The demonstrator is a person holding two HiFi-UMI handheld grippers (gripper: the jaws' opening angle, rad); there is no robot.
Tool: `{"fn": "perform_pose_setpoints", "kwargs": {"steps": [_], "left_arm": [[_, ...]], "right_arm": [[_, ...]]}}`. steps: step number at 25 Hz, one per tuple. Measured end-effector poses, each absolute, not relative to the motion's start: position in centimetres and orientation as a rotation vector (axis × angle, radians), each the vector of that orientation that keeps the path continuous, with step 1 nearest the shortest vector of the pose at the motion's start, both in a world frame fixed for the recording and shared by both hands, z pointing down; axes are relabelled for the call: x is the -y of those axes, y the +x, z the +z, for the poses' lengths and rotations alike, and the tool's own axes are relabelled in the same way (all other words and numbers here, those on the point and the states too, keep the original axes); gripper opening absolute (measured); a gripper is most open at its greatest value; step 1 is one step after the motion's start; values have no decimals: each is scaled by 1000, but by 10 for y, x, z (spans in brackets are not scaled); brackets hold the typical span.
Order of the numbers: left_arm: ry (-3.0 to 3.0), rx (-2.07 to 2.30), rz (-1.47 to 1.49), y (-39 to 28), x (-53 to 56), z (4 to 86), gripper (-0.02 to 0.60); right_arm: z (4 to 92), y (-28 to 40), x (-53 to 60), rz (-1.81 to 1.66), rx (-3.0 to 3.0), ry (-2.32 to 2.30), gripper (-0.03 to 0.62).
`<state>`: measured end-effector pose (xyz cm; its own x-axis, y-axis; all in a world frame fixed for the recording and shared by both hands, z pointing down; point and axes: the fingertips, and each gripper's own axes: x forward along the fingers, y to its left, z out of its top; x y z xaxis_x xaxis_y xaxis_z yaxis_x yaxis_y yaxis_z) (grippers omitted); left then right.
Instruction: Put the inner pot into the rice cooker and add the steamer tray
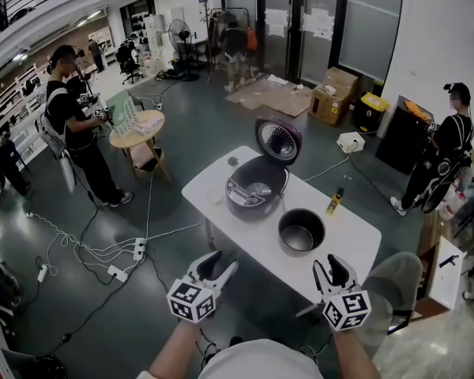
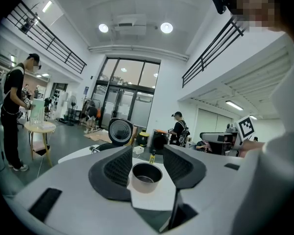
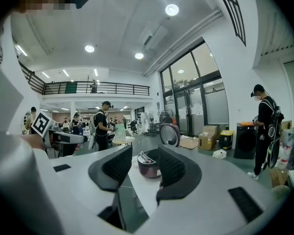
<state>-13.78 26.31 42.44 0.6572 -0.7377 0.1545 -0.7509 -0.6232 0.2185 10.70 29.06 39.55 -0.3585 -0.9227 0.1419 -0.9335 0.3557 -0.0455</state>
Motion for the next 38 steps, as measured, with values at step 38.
{"fn": "perform_pose_setpoints", "kwargs": {"steps": [38], "left_arm": [[2607,1081,72,-181,-248,454,230]], "right_arm": [[425,70,-285,241,2391,1808,202]]}}
